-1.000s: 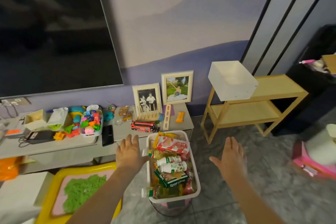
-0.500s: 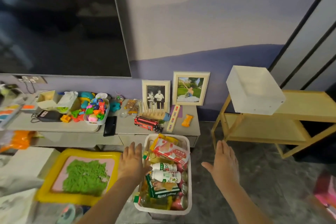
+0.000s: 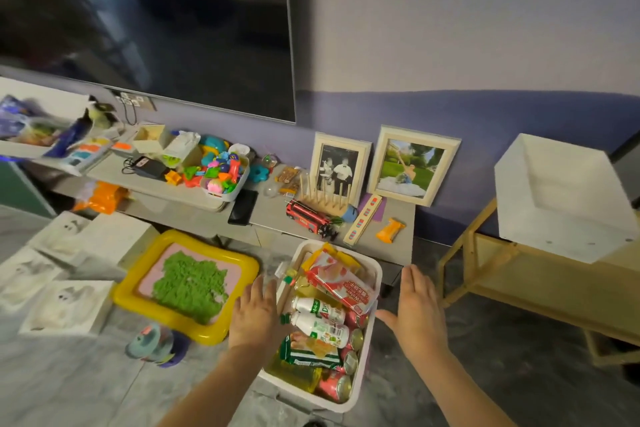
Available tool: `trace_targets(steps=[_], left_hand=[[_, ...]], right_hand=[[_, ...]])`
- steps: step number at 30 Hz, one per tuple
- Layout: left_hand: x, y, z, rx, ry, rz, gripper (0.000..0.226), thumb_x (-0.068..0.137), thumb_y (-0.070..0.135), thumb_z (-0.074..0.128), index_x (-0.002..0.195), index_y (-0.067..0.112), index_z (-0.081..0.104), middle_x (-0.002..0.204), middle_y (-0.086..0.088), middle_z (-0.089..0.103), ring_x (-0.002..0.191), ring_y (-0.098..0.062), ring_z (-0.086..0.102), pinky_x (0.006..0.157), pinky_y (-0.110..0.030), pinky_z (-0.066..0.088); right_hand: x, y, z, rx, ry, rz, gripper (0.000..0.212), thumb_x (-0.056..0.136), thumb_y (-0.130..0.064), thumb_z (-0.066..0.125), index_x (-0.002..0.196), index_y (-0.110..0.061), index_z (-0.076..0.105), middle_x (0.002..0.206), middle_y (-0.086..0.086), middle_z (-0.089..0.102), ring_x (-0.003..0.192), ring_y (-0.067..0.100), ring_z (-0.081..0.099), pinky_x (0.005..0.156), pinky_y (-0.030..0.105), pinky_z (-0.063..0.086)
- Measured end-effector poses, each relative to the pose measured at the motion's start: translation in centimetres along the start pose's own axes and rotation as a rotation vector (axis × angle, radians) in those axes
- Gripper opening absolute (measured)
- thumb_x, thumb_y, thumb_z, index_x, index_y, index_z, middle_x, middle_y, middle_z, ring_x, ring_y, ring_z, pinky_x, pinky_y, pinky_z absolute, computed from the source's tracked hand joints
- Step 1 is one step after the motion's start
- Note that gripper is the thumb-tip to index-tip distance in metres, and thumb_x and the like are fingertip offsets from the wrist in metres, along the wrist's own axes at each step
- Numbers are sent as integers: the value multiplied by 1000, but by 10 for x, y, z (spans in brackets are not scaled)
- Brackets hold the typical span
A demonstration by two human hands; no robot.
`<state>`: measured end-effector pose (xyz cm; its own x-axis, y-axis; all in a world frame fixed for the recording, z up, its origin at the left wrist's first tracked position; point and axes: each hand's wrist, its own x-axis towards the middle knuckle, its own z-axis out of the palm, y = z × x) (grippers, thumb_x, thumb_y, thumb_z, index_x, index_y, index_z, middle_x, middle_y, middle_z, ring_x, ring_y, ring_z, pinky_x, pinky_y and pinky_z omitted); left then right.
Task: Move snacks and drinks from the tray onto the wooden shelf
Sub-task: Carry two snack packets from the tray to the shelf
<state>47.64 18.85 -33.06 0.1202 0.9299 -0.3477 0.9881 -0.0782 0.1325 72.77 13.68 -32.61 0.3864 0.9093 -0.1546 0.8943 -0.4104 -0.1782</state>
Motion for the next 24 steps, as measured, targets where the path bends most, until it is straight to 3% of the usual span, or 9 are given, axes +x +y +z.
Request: trace_targets(steps=[12, 24], left_hand=[[16, 11, 8, -42, 63, -86, 95, 81, 56, 60, 151, 20, 8, 160, -6, 5, 147, -28, 7, 120, -41, 12], [25, 58, 91, -106, -3, -193, 100, 82, 57, 59, 151, 25, -5, 161, -6, 1, 148, -28, 2, 121, -40, 8]], right_hand=[[51, -12, 4, 17, -17, -202, 100, 81, -56, 63, 152, -12, 8, 159, 6, 16, 146, 25, 15, 118, 37, 23], [81, 42, 71, 34, -137, -308, 103, 77, -60, 64, 151, -12, 12, 158, 7, 18, 145, 26, 18, 116, 35, 25]])
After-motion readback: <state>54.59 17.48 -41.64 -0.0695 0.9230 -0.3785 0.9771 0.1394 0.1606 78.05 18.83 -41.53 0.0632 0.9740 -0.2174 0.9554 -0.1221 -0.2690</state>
